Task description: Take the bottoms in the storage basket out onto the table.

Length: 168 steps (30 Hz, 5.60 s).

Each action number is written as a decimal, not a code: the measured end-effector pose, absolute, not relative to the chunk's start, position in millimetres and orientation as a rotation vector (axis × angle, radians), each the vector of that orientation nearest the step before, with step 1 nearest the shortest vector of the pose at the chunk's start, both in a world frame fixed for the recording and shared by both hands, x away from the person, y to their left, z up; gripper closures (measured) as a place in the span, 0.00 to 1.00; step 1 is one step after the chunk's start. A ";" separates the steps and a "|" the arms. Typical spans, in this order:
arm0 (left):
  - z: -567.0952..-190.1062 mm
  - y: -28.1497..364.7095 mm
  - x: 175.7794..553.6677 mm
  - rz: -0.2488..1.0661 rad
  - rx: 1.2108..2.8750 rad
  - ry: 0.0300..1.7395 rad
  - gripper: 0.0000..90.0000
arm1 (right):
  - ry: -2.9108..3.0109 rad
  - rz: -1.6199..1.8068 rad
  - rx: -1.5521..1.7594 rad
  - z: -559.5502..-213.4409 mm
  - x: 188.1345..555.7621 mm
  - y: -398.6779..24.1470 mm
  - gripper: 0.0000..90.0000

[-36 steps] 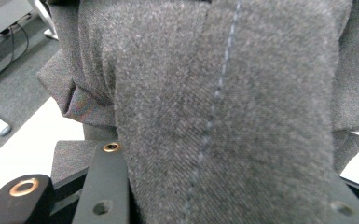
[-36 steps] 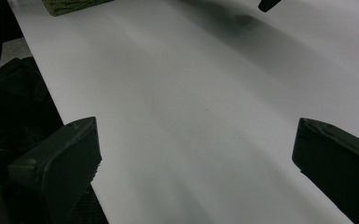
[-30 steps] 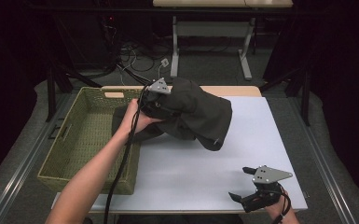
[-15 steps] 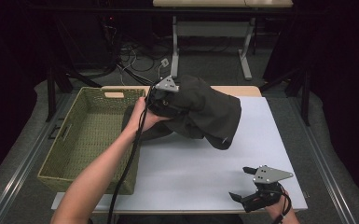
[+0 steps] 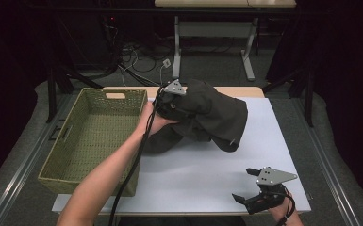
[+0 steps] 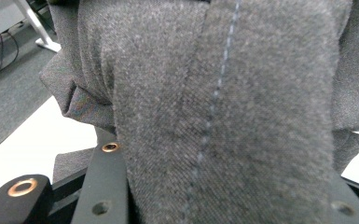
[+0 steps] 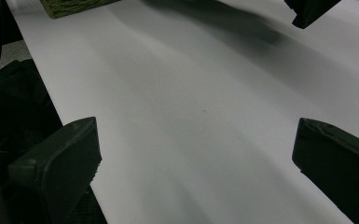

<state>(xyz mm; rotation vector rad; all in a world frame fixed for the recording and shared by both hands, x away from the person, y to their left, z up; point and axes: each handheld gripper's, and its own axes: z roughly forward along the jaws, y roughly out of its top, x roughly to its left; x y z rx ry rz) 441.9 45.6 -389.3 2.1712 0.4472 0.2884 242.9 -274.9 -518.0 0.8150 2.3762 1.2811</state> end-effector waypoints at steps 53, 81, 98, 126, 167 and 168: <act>-442.1 29.9 427.9 0.294 2.413 0.517 0.03 | 2.370 1.288 0.813 -518.1 242.6 -273.4 0.01; -427.8 94.6 388.4 0.230 2.337 0.517 0.00 | 2.384 1.263 0.802 -517.8 241.7 -272.4 0.01; -433.4 136.2 372.1 0.258 2.315 0.599 0.00 | 2.376 1.272 0.807 -519.1 242.5 -271.9 0.01; -441.1 199.2 338.6 0.286 2.273 0.724 0.00 | 2.388 1.260 0.816 -519.7 242.9 -270.5 0.01; -459.1 252.7 299.2 0.337 2.169 0.856 0.00 | 2.388 1.246 0.808 -519.9 242.5 -269.8 0.01; -460.1 254.2 298.3 0.335 2.156 0.858 0.00 | 2.386 1.247 0.809 -519.9 242.3 -269.8 0.01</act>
